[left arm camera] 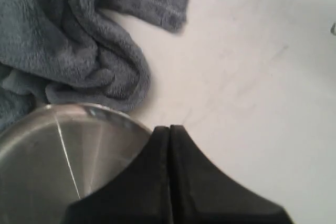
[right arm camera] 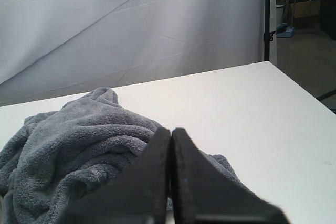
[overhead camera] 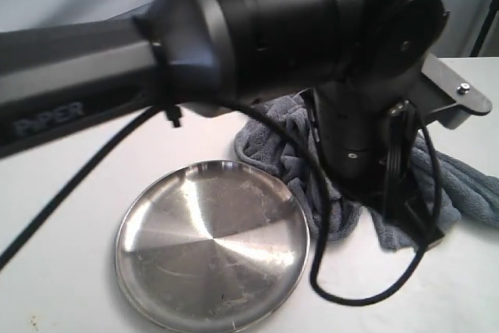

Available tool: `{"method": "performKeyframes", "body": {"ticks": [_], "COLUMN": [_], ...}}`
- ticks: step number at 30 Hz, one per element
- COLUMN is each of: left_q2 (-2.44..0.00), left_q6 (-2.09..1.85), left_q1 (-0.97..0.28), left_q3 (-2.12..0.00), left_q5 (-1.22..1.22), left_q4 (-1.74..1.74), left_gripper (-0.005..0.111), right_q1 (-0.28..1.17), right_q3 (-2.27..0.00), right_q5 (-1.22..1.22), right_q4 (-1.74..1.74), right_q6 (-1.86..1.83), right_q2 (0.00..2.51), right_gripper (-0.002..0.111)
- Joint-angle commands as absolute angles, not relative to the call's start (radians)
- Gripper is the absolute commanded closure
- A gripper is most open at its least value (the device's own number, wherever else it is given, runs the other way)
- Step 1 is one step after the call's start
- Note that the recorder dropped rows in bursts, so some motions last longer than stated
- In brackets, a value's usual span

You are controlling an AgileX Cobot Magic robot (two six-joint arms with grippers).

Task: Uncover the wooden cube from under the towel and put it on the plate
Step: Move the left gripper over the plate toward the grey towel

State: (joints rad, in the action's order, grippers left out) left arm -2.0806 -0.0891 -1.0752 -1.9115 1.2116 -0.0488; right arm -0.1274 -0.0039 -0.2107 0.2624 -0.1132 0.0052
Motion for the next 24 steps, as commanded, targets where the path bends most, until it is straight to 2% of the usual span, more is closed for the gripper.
{"method": "performKeyframes", "body": {"ticks": [1,11,18,24], "left_q2": [-2.166,-2.341,-2.423,-2.451], "left_q6": [-0.083,-0.084,-0.082,-0.071], "left_q1": [-1.08,-1.08,-1.063,-0.986], "left_q3": [-2.055,-2.306,-2.373,-2.378], "left_q5": [1.221,1.221,1.221,1.176], "left_q4": [-0.036,0.0,0.02,0.097], "left_gripper": [0.107,0.107,0.107,0.107], "right_q1": [-0.126,-0.126,-0.126,-0.126], "right_q3": [0.0,0.0,0.0,0.0], "right_q5": [-0.21,-0.21,-0.21,-0.21], "right_q4": [0.267,0.267,0.267,0.267], "right_q6": [-0.121,-0.121,-0.121,-0.121], "right_q2": [0.0,0.0,0.0,0.0], "right_gripper": [0.108,0.108,0.108,0.108]}}
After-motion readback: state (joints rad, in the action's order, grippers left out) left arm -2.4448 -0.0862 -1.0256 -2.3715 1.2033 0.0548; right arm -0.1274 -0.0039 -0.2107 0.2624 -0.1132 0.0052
